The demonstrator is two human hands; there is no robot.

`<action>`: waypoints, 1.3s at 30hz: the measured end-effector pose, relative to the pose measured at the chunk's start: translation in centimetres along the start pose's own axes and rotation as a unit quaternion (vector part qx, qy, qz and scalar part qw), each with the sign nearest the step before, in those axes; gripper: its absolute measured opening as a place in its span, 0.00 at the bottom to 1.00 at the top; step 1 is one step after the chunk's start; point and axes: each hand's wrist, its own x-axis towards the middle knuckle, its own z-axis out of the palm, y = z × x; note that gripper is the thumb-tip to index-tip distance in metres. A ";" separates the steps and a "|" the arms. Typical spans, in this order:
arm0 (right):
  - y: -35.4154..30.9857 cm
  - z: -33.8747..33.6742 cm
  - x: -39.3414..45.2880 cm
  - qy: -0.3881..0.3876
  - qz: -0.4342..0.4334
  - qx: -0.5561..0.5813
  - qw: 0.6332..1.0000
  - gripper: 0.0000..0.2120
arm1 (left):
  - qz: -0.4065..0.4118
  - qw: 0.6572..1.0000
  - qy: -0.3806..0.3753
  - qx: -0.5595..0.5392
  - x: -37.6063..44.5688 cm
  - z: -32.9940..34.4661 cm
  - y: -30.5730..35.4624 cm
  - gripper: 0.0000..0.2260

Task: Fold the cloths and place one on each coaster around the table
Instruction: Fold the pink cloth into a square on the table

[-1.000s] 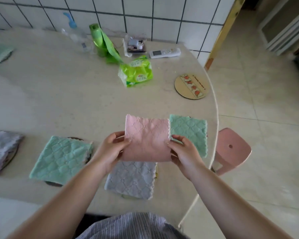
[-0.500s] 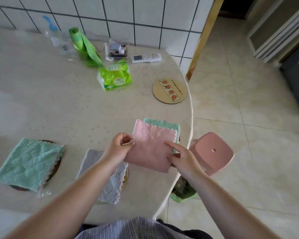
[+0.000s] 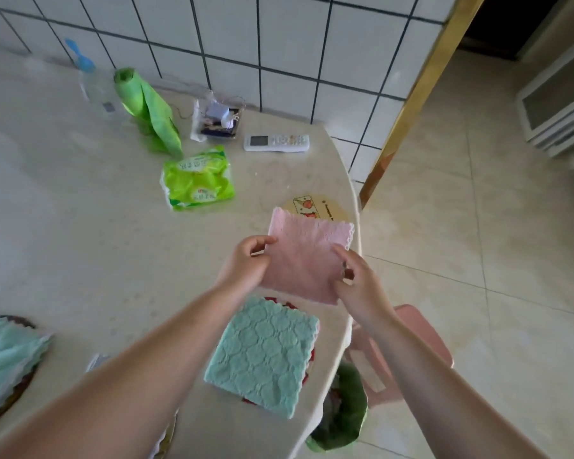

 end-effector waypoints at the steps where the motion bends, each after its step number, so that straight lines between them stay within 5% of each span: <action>1: 0.2 -0.5 1.5 0.005 -0.004 -0.007 1.000 0.28 | 0.000 1.000 0.007 0.002 1.2 0.6 0.6 0.18; 17: 3.9 -2.4 12.9 -0.020 0.073 0.009 0.997 0.29 | -0.010 0.996 -0.030 0.080 10.5 4.4 1.7 0.21; 21: 4.1 -2.4 12.5 0.005 0.060 0.002 0.998 0.27 | 0.009 0.999 0.025 0.036 9.9 3.7 1.0 0.17; 23: 4.4 -2.6 11.1 0.066 0.058 0.012 0.996 0.20 | 0.018 0.990 0.061 0.123 9.7 2.5 -0.1 0.20; 26: 5.3 -2.5 8.5 0.106 0.043 -0.027 0.993 0.10 | 0.026 0.966 0.050 0.253 8.5 1.2 -1.8 0.10; 39: 6.4 -1.2 7.8 0.061 0.028 -0.177 0.982 0.07 | 0.085 0.945 0.041 0.314 7.5 1.4 -2.1 0.05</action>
